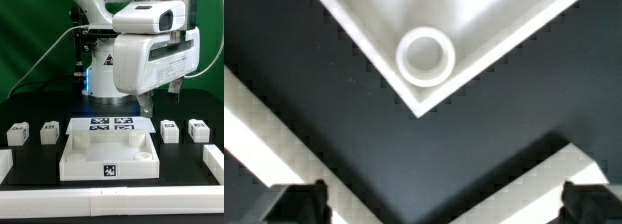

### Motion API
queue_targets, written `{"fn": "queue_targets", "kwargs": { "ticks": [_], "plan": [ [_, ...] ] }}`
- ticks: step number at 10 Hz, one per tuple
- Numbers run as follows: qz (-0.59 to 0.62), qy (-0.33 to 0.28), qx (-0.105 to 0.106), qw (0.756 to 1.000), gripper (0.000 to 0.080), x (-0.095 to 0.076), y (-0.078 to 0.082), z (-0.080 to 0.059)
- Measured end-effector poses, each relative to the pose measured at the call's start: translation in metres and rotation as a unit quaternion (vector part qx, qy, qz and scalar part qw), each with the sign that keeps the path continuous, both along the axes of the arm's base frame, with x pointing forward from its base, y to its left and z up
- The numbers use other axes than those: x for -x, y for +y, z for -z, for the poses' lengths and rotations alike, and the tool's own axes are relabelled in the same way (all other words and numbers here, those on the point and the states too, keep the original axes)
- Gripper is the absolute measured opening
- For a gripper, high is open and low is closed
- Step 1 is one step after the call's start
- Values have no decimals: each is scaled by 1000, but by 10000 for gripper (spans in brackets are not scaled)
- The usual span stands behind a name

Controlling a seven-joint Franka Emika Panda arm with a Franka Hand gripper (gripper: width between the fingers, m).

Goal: Assemble one leg

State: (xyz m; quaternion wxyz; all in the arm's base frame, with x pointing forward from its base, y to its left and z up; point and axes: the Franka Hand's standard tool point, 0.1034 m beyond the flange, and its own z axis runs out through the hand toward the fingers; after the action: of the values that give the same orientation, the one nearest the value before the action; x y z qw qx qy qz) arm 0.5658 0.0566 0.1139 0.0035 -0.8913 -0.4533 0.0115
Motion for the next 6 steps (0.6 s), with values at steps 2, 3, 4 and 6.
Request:
{"fn": "queue_targets", "kwargs": {
  "ticks": [2,3,4,6],
  "plan": [
    [-89,-4,-4,996,650,13,6,1],
    [-147,-9,-4,989,650,24,3,2],
    [-229,-9,-5,973,650,32,-4,3],
    [-292,-8,-5,956,650,32,-10,6]
  ]
}}
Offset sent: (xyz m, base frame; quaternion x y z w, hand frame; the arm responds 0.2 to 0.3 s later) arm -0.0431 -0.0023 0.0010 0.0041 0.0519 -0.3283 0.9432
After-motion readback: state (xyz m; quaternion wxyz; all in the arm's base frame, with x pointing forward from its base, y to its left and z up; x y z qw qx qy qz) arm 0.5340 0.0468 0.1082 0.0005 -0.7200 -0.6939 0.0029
